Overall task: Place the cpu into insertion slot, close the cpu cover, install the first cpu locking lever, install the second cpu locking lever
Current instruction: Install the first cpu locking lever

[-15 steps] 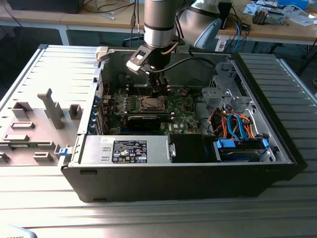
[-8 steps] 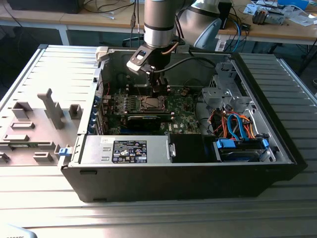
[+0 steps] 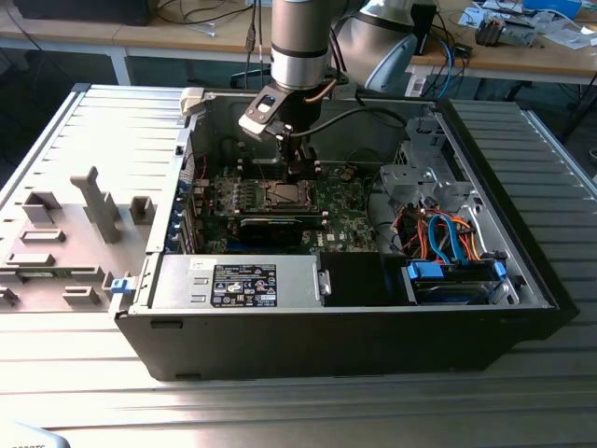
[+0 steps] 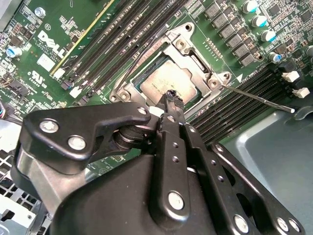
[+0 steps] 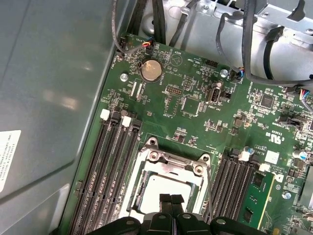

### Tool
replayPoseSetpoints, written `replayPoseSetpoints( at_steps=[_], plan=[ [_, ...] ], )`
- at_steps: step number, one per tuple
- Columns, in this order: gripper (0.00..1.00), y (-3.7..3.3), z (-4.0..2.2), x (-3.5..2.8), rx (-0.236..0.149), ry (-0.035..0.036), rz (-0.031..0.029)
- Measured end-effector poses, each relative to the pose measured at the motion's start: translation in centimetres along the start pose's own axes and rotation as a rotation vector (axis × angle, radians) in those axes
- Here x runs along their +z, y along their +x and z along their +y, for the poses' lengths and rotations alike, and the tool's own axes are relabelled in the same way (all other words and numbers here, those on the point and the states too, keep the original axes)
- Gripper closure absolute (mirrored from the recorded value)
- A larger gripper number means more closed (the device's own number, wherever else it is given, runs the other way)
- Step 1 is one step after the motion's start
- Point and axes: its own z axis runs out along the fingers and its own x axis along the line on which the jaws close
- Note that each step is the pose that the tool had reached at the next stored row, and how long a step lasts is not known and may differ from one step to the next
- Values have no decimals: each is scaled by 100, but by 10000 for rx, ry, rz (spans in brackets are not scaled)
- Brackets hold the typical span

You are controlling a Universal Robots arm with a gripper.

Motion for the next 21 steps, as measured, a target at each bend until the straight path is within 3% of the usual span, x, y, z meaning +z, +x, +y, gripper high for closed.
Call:
replayPoseSetpoints(
  at_steps=[21],
  plan=[
    [89,0,0,0,-266,-18,-5]
  ],
)
